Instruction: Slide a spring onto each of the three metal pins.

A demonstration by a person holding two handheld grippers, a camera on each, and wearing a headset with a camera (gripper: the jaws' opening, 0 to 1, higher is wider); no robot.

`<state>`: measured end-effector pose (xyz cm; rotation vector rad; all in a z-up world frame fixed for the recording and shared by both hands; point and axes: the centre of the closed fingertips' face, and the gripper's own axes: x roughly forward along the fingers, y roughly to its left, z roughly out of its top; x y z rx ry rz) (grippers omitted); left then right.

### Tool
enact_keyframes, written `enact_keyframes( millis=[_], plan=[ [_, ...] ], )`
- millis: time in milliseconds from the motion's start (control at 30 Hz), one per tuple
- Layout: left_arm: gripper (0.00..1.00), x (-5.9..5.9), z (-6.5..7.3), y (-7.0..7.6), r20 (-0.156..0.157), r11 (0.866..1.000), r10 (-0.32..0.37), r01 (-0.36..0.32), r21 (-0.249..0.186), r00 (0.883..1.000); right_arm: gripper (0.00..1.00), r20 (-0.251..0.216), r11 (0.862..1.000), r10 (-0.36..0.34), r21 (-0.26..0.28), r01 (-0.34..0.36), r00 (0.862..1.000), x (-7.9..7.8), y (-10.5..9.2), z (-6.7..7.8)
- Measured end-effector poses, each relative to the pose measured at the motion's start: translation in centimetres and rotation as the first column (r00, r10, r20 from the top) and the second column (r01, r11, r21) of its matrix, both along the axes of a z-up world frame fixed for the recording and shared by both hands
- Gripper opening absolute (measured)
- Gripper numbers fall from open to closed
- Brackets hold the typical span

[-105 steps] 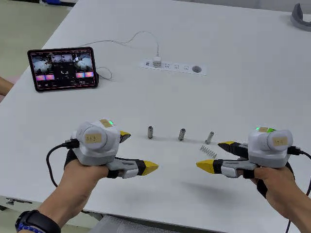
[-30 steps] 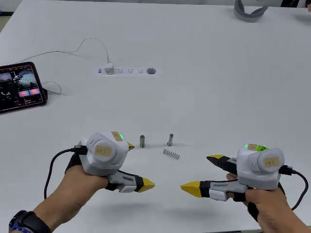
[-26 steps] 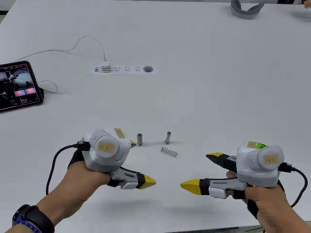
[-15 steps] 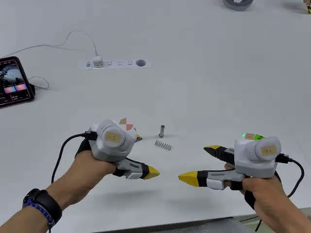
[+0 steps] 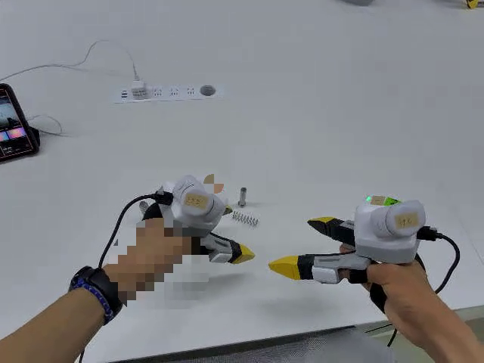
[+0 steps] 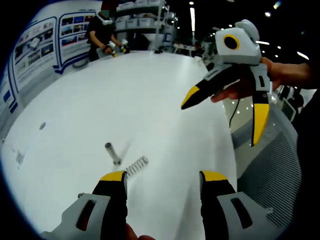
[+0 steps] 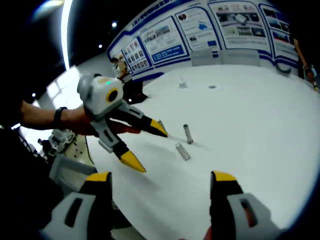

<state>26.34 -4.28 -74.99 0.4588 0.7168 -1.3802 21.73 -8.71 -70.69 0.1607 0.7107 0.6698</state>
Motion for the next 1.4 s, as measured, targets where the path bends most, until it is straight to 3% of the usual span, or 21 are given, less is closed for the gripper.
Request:
enact_keyframes(
  millis=[467,767,1067,1233,1267,1333,1400],
  plan=[
    [0.58,2.1,-3.0,-1.7,-0.023,0.999,0.007,-0.006,0.041,1.0,0.82,-0.016,1.0,-0.005,0.008,0.005,1.0,-0.1,-0.2,-0.3],
    [0.53,2.3,-3.9,-1.4,-0.014,0.998,-0.016,0.017,0.056,1.0,0.82,-0.024,1.0,-0.006,0.013,0.006,1.0,-0.2,-0.2,-0.4],
    [0.44,1.4,-4.6,-0.9,-0.01,0.996,-0.039,0.04,0.076,0.999,0.82,-0.029,1.0,-0.001,0.015,0.001,1.0,-0.1,-0.1,-0.5],
    [0.34,1.2,-5.1,-0.3,0.008,0.995,-0.033,0.032,0.096,0.999,0.82,-0.031,1.0,0.008,0.015,-0.007,0.999,-0.2,0.3,-0.5],
    [0.32,1.5,-5.0,-0.5,0.034,0.997,-0.028,0.025,0.079,0.999,0.82,-0.031,1.0,0.008,0.016,-0.007,0.999,-0.2,0.3,-0.5],
    [0.2,2.0,-5.1,0.2,0.072,0.993,-0.018,0.01,0.118,0.997,0.81,-0.032,1.0,0.007,0.015,-0.006,0.999,-0.2,0.2,-0.5],
    [0.14,2.2,-5.0,0.5,0.051,0.993,0.023,-0.029,0.113,0.998,0.81,-0.034,1.0,0.01,0.013,-0.009,0.999,-0.4,0.3,-0.6]
  ],
)
